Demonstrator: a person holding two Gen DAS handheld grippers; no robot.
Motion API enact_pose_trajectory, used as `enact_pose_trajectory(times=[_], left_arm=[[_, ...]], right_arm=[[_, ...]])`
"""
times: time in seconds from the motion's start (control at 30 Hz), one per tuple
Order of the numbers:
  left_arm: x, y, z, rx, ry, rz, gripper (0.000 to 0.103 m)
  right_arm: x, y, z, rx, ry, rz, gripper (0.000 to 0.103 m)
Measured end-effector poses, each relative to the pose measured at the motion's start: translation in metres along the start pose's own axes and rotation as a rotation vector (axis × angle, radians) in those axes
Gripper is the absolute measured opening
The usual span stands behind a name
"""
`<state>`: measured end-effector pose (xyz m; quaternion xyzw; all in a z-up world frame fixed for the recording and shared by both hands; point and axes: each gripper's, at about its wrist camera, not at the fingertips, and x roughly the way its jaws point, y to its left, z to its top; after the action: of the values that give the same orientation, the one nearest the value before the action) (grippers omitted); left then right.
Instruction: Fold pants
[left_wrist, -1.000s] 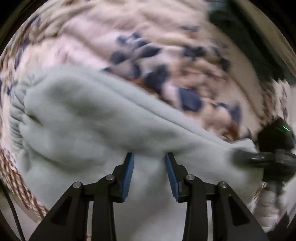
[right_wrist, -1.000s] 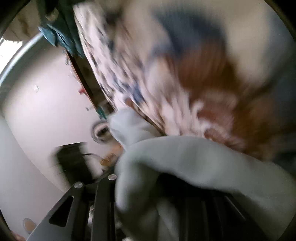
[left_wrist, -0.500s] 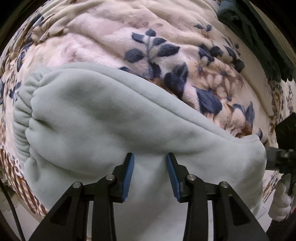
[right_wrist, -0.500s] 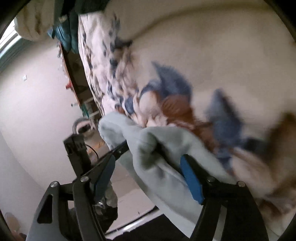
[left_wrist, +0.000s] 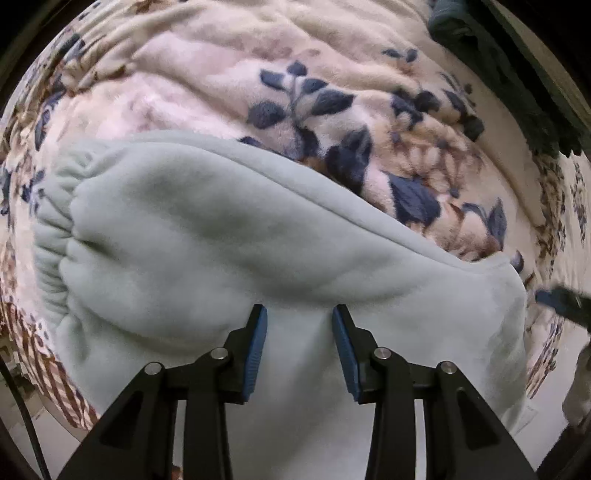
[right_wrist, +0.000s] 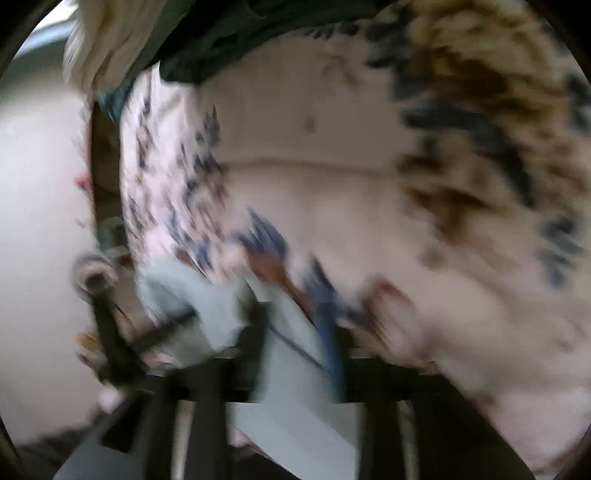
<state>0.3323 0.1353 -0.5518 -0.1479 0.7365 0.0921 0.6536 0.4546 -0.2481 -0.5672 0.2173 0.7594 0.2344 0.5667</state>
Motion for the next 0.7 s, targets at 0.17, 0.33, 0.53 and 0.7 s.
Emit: enact_pose_trajectory(times=[0.17, 0.33, 0.53, 0.7], left_arm=[[-0.014, -0.029, -0.014, 0.102, -0.064, 0.056, 0.039], [0.004, -0.065, -0.021, 0.244, -0.116, 0.177, 0.039], [0.015, -0.076, -0.023, 0.274, -0.164, 0.225, 0.051], [-0.004, -0.043, -0.018, 0.193, -0.213, 0.196, 0.088]], right_arm=[[0.022, -0.012, -0.054, 0.006, 0.039, -0.168, 0.067], [0.035, -0.038, -0.079, 0.131, -0.089, -0.414, 0.061], [0.003, -0.028, -0.111, 0.198, -0.274, -0.345, 0.079], [-0.015, -0.028, -0.146, 0.222, -0.385, -0.274, 0.087]])
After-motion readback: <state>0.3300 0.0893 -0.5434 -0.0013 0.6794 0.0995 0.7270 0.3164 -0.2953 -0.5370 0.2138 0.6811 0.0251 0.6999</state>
